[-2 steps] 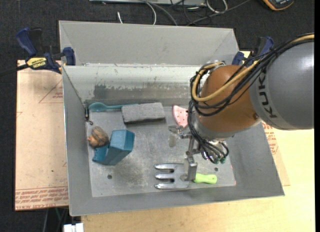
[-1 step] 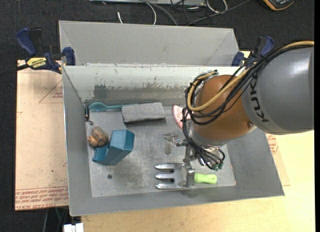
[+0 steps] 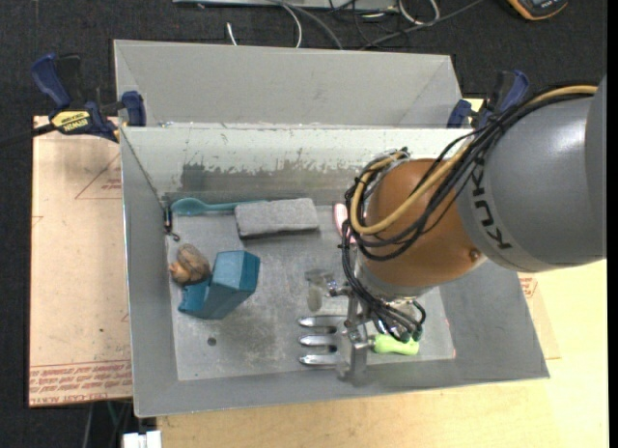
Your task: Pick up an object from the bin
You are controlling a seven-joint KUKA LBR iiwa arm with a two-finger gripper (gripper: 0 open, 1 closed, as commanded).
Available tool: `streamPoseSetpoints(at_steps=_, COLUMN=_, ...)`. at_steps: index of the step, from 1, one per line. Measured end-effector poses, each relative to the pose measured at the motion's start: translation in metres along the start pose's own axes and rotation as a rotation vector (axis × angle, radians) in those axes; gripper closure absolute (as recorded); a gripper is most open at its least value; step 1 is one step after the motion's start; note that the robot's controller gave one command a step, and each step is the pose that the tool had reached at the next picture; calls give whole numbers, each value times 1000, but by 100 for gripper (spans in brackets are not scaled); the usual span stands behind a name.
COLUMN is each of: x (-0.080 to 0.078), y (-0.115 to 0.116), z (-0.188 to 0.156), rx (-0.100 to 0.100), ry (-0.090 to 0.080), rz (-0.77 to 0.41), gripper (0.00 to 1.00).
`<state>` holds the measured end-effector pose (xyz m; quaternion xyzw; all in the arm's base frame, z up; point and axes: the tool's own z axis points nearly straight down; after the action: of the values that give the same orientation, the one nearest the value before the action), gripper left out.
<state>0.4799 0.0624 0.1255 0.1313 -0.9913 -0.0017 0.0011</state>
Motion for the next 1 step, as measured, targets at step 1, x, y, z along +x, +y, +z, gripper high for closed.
streamPoseSetpoints(at_steps=1, x=-1, y=-12, z=48, rx=4, ry=-23, rz=100, gripper=0)
